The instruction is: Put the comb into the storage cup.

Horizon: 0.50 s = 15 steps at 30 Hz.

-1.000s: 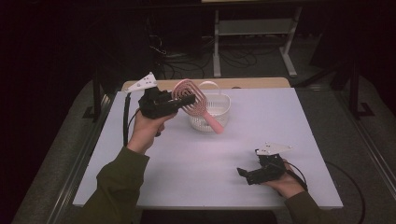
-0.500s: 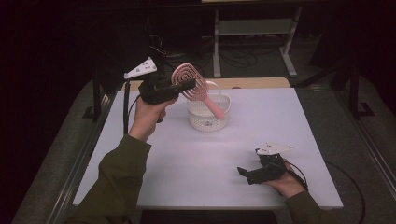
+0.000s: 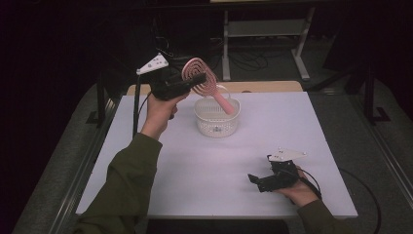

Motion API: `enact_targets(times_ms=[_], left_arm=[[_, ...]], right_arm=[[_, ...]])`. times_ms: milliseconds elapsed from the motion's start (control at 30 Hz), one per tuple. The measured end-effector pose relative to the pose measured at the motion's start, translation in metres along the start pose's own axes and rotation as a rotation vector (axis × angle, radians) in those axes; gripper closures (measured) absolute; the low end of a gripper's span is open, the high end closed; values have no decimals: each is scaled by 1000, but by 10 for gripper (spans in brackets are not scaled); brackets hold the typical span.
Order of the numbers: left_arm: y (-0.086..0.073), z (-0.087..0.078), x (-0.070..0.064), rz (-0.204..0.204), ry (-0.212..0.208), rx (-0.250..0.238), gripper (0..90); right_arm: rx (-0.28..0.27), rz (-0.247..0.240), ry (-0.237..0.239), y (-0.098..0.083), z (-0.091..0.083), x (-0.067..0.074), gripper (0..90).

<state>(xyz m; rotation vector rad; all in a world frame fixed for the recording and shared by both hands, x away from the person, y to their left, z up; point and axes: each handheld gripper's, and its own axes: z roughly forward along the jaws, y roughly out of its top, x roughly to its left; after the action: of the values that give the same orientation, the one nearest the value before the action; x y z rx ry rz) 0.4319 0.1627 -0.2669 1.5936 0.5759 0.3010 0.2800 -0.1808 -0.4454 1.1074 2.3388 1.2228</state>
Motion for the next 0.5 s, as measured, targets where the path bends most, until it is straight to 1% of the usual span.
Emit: enact_targets(times_ms=[67, 200, 367, 500], left_arm=[[-3, 4, 2, -7, 3, 6, 644], [-9, 13, 5, -3, 26, 21, 644], [-15, 22, 8, -18, 35, 25, 644], [-24, 27, 12, -26, 53, 46, 644]], right_arm=[[1, 2, 0, 0, 0, 0, 0], [0, 3, 0, 0, 0, 0, 0], [1, 1, 0, 0, 0, 0, 0], [1, 1, 1, 0, 0, 1, 0]])
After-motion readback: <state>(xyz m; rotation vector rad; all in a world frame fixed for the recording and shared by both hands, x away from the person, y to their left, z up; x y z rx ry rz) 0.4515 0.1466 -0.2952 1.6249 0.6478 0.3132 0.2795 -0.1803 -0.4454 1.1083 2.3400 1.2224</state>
